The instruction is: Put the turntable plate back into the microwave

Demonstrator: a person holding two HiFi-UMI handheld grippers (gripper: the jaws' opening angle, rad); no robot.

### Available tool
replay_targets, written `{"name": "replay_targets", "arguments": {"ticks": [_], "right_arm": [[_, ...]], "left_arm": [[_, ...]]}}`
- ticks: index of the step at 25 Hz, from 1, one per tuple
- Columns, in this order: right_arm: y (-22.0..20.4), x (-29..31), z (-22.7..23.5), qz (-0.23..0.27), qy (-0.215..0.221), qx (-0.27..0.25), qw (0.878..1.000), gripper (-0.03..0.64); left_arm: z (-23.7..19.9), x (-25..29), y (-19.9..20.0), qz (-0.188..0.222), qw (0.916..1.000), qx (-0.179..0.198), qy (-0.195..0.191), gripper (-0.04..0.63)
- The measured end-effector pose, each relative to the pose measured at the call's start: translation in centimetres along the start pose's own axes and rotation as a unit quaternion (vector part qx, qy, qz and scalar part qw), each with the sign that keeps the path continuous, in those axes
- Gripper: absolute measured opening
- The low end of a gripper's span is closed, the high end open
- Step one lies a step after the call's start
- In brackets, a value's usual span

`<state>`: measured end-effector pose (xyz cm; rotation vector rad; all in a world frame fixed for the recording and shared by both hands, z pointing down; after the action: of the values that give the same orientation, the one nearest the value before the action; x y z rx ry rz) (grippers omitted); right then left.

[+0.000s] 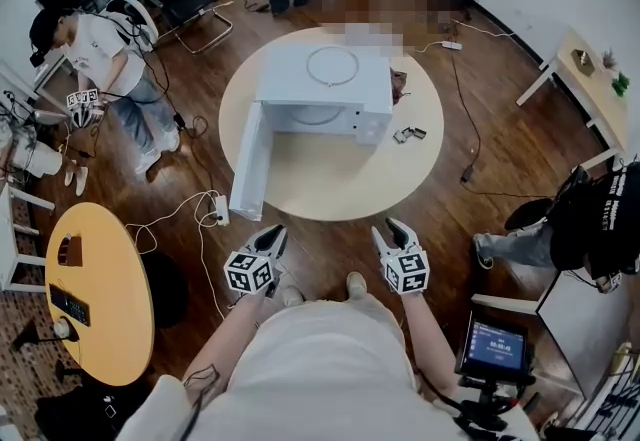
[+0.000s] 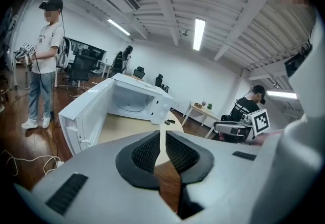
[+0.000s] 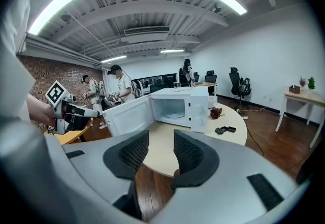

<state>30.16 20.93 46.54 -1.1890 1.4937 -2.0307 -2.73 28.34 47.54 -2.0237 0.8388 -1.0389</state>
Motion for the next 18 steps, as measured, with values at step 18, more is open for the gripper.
{"name": "replay_targets", "arguments": {"ticks": [18], "right_arm": [[-0.96, 0.16, 0.36, -0.017, -0.017, 0.003, 1.0, 0.155]], "left_arm": [[-0.97, -0.18, -0.81, -0.015, 0.9997, -0.016, 0.008, 0.037]]}}
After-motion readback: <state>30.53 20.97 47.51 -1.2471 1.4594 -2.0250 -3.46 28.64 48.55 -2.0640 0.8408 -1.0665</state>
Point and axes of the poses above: the fingertips, and each gripper's own axes: x forward along the fingers, z to its right, y out of its top, the point moved 8 cm from there along -x, backward along the fingers, and after that the axes turned 3 degrees about -y, right-handed, at the moved point
